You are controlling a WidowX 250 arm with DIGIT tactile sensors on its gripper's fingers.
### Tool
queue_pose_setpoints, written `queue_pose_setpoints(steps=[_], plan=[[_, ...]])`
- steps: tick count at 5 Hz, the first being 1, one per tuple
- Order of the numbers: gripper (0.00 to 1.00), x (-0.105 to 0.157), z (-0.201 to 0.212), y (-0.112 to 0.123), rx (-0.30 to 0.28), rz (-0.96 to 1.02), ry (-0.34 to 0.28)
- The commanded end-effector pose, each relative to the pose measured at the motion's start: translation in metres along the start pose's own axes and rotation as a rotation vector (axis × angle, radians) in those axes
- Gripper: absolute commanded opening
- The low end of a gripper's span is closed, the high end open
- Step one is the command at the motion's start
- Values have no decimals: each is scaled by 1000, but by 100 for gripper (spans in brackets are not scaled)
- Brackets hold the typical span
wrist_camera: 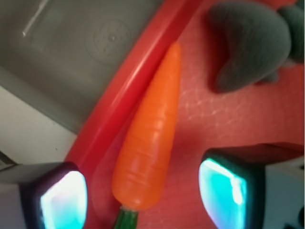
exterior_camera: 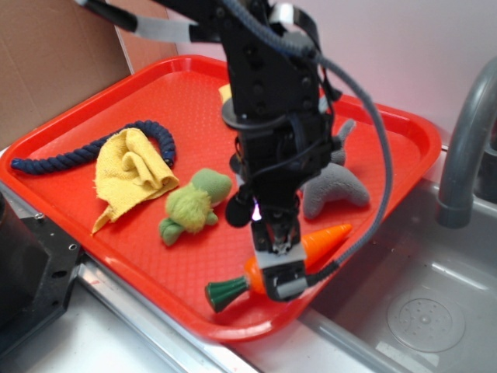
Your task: Grab the carrot.
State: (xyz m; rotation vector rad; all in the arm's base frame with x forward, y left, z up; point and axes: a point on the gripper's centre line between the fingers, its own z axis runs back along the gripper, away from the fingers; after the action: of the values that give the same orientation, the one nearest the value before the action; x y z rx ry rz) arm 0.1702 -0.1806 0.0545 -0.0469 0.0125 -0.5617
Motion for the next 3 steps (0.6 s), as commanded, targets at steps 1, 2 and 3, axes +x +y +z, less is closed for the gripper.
queue_pose_setpoints(steps=[1,2,3], plan=[[100,-9,-16,-5,-51,-81,-4],[100,-6,-29,0,-67,-111,40],[100,-3,-32,13,-67,-141,59]])
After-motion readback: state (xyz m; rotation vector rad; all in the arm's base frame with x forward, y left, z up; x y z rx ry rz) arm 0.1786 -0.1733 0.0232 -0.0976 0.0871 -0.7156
